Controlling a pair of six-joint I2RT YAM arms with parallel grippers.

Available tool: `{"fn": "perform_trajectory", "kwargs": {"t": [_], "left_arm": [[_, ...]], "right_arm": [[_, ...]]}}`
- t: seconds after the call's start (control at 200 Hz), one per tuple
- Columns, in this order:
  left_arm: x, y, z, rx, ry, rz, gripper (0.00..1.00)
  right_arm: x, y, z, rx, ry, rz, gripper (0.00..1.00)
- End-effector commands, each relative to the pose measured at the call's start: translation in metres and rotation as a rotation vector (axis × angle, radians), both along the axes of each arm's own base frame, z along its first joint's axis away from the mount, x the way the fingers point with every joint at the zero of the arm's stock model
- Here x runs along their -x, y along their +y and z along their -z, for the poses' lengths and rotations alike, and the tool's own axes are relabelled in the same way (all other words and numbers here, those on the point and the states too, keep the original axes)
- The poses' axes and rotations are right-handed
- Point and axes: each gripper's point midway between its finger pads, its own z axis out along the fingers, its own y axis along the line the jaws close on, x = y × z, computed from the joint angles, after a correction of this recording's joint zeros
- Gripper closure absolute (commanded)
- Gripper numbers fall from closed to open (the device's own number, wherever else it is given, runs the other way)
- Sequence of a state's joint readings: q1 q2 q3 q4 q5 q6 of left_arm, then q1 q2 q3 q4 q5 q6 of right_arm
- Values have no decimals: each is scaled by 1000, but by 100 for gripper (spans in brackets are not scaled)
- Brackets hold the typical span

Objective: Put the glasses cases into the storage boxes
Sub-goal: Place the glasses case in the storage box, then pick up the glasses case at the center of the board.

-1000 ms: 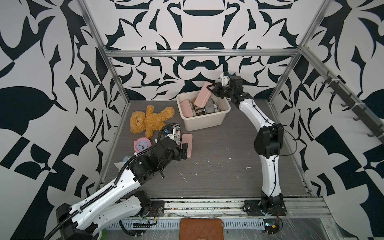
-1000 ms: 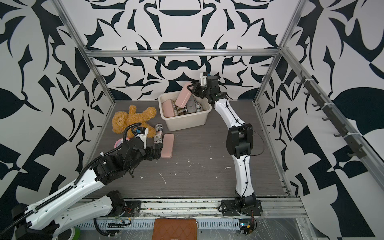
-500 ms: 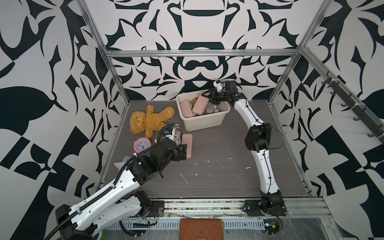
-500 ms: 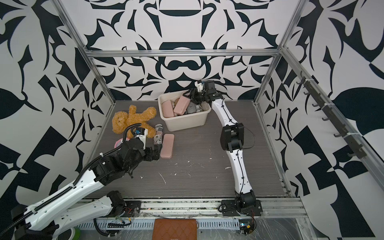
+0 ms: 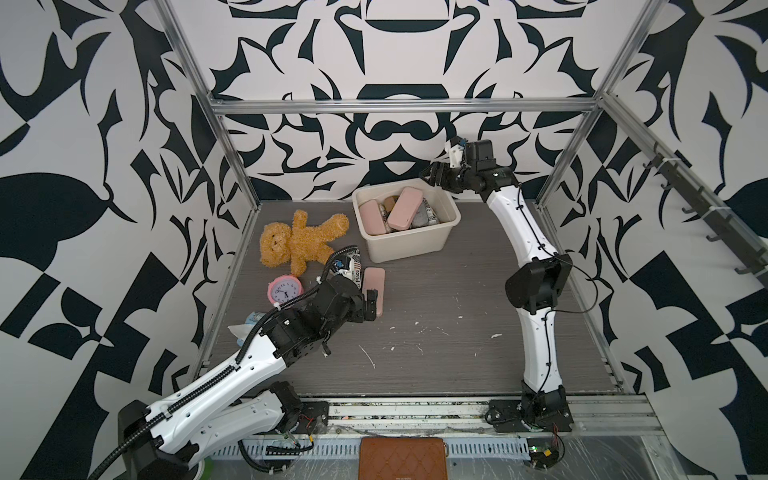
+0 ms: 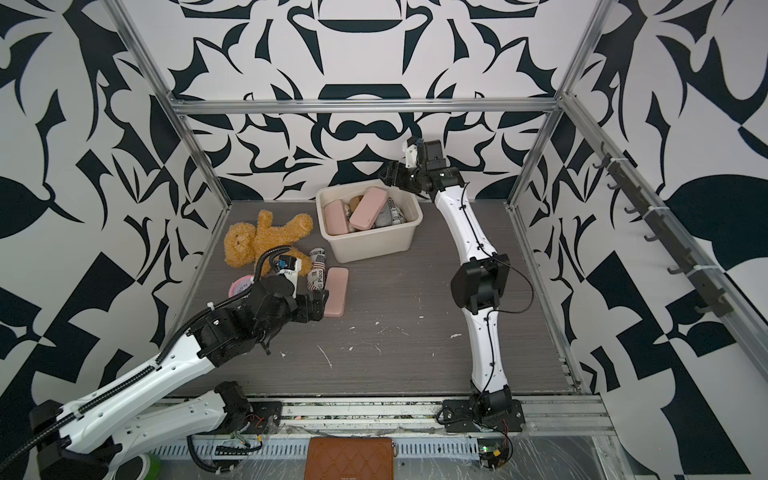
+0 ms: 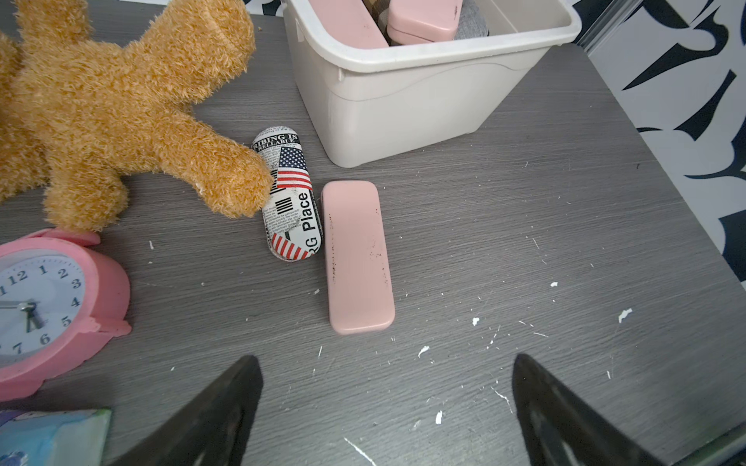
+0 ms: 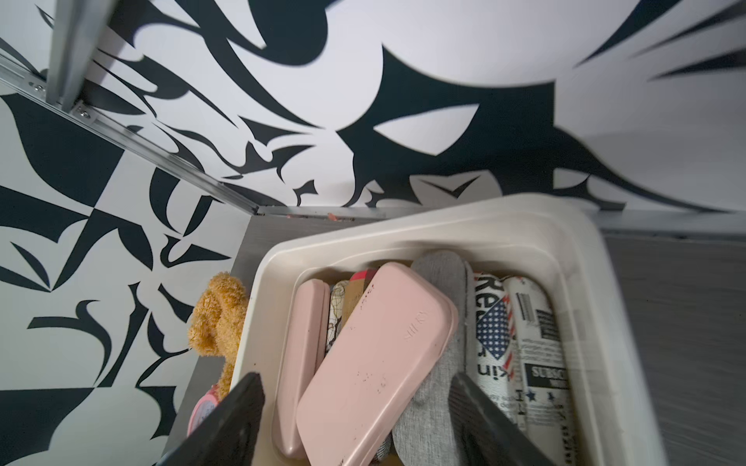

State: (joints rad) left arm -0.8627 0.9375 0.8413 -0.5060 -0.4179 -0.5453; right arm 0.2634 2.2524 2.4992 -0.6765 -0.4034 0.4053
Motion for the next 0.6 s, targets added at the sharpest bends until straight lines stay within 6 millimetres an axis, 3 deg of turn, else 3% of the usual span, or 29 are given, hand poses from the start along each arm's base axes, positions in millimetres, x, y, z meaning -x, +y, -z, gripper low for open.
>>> {"fn": "perform_trajectory", "kwargs": {"t": [0.0,0.105,0.195,0.205,0.26,0.265,0.27,0.285,0.3,0.325,0.485,0.595], "left_arm": [[-9,-4,2,-16,0,-11,1],[-25,-4,17,-57,78,-40,1],[-42,-1,42,-97,209,-76,1],[-42,-1,45,-106,222,-78,1],[-51,2,64,-177,282,-108,1],[-52,2,65,-183,287,-112,1],[-53,2,66,-187,290,-114,1],[-54,2,72,-208,306,-121,1],[-55,2,76,-224,320,-124,1],[-56,1,83,-248,347,-124,1],[-59,0,128,-396,509,-149,1],[-57,-4,148,-414,555,-140,0]], "right_arm": [[10,-23,-21,124,-80,62,24],[30,-30,-38,127,-131,76,25],[56,-36,-43,119,-154,90,26],[62,-37,-50,113,-168,93,26],[77,-40,-43,101,-164,106,26],[79,-40,-51,91,-186,107,26],[81,-40,-43,96,-167,106,26],[86,-40,-50,84,-188,107,26],[91,-40,-42,86,-173,107,26],[100,-41,-49,73,-196,109,26],[153,-40,-36,40,-191,86,26],[175,-43,-23,32,-167,82,25]]}}
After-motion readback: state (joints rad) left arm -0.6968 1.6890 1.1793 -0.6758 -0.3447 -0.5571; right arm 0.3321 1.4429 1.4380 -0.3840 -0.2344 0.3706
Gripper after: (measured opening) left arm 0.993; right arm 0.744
